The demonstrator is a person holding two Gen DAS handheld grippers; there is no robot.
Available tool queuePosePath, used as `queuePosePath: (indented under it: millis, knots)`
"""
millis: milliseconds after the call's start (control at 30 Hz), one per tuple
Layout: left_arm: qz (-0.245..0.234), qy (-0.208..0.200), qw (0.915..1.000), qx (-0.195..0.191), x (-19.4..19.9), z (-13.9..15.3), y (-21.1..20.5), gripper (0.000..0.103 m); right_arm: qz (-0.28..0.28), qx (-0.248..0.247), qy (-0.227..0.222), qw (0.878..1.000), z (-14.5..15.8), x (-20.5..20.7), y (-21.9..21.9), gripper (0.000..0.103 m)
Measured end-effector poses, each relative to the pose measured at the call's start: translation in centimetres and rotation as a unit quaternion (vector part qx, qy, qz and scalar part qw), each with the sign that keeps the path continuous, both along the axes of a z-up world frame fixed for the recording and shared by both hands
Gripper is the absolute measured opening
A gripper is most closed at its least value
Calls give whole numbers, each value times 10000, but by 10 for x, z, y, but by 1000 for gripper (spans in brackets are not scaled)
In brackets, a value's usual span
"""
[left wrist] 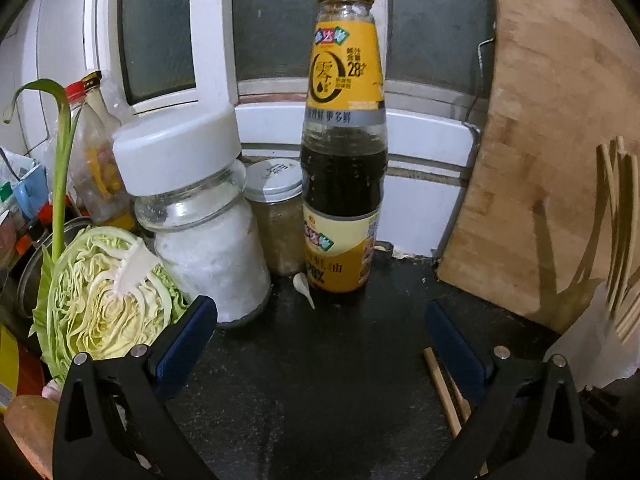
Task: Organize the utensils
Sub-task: 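Lower the right tool to the two loose chopsticks and grasp one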
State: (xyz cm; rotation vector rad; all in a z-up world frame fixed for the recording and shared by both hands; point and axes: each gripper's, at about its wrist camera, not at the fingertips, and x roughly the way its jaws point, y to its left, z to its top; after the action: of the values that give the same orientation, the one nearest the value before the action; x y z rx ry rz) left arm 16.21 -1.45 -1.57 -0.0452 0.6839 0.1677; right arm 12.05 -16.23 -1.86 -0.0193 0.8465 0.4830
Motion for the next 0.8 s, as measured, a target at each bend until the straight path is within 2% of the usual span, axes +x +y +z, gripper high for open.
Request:
queuePosePath:
  millis: [133, 200, 300, 433, 633, 667, 800]
  knots:
    - [-44, 79, 10000, 10, 1, -2, -1, 102, 73, -190, 174, 9996, -12, 5, 12, 29]
    - [-2, 103, 9999, 16, 2, -3, 0, 102, 38, -242, 223, 9994, -15, 7, 14, 24]
    - [47, 158, 9999, -2, 3, -5, 3, 102, -3, -214, 280, 9994, -18, 10, 13, 18]
    - [71, 258, 9996, -28, 5, -8, 6, 102, 39, -71, 402, 9992, -21, 15, 10, 17]
    - [44, 372, 9993, 5, 7, -12, 5, 102, -26, -509, 208, 9985, -22, 13, 15, 13]
    - [31, 372, 9993, 28, 7, -12, 4, 102, -99, -578, 220, 9980, -21, 12, 14, 7]
    - [-22, 386, 9992, 83, 7, -13, 0, 102, -211, -599, 372, 9973, -19, 10, 4, 5]
